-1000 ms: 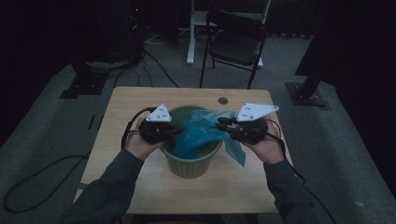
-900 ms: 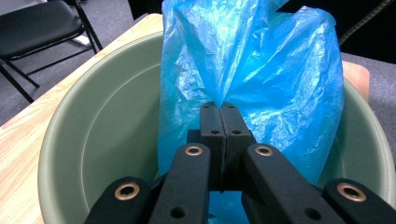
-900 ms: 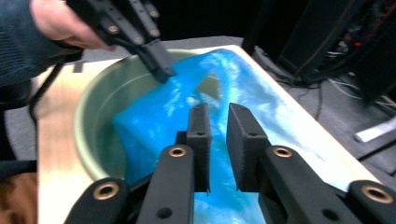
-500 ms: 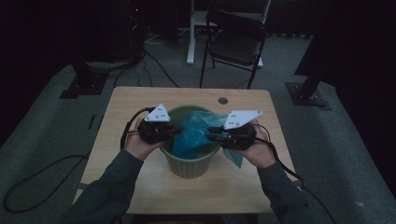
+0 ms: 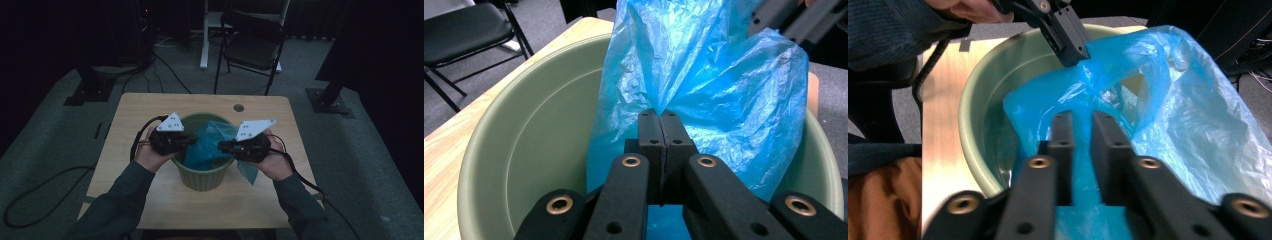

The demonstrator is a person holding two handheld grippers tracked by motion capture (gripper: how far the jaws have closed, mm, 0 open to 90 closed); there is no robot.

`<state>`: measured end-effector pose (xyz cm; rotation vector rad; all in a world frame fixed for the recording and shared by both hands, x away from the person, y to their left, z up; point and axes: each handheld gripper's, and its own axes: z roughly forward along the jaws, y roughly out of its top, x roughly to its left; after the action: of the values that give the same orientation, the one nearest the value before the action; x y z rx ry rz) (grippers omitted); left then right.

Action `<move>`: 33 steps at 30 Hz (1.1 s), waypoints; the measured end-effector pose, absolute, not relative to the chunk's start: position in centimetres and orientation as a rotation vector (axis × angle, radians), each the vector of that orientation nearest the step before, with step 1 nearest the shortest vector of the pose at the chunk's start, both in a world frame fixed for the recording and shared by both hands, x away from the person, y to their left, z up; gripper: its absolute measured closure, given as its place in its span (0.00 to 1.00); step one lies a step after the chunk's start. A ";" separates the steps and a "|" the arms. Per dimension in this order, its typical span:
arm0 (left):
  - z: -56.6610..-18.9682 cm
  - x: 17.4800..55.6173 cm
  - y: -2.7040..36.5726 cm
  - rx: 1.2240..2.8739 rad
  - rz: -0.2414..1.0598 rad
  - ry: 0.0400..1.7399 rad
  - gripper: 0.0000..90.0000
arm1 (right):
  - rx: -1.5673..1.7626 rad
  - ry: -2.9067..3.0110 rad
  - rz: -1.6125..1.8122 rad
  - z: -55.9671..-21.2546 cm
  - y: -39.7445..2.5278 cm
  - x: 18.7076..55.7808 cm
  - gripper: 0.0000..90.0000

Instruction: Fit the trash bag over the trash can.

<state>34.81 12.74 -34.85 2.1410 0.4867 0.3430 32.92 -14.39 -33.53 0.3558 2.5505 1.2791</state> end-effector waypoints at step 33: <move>-36.1 34.2 18.6 2.050 0.344 0.632 1.00 | 0.755 2.420 1.081 -34.2 -18.6 36.3 1.00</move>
<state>34.22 18.59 -36.14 2.0504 0.6324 0.3439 36.30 -18.64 -34.15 0.7550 2.4205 1.0807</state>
